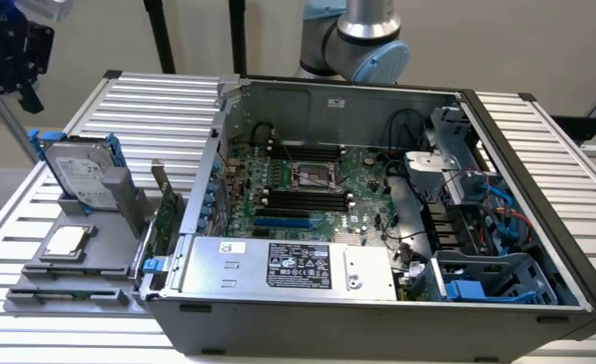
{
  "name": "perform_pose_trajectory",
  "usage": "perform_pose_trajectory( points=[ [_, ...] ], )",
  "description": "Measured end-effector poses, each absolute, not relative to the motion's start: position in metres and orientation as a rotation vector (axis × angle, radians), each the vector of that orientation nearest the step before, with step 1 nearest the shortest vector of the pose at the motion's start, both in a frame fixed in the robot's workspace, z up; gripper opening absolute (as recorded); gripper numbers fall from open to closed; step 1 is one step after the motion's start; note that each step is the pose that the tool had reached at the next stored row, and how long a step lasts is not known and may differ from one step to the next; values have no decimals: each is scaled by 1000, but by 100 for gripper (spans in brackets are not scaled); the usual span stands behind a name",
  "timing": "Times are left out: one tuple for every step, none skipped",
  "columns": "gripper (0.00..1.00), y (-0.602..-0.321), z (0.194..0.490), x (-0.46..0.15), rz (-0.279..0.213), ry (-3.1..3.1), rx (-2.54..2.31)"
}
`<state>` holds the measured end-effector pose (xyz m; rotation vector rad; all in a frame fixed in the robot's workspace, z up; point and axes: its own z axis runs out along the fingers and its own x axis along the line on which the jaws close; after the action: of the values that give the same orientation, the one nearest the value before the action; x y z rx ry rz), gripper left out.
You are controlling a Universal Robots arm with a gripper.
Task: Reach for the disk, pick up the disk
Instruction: 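Pick up the disk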
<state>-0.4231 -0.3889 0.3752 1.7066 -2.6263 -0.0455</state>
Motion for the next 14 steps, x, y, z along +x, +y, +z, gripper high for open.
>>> perform_pose_trajectory(
  points=[
    [11, -389, 375, -423, -45, -2611, 1730],
    [11, -389, 375, -423, -44, -2595, 1754],
    [11, -389, 375, -423, -44, -2579, 1778],
    [11, -389, 375, -423, -43, -2563, 1802],
    [11, -389, 375, -423, -42, -2547, 1825],
    [11, -389, 375, -423, -42, -2530, 1848],
    [11, -389, 375, -423, -41, -2514, 1871],
    [11, -389, 375, -423, -40, -2497, 1894],
    [11, -389, 375, -423, -40, -2479, 1918],
    [11, -389, 375, -423, -39, -2462, 1940],
    [11, -389, 375, -423, -38, -2444, 1963],
    [11, -389, 375, -423, -38, -2427, 1985],
    [11, -389, 375, -423, -37, -2409, 2007],
    [11, -389, 375, -423, -36, -2391, 2028]
  ],
)
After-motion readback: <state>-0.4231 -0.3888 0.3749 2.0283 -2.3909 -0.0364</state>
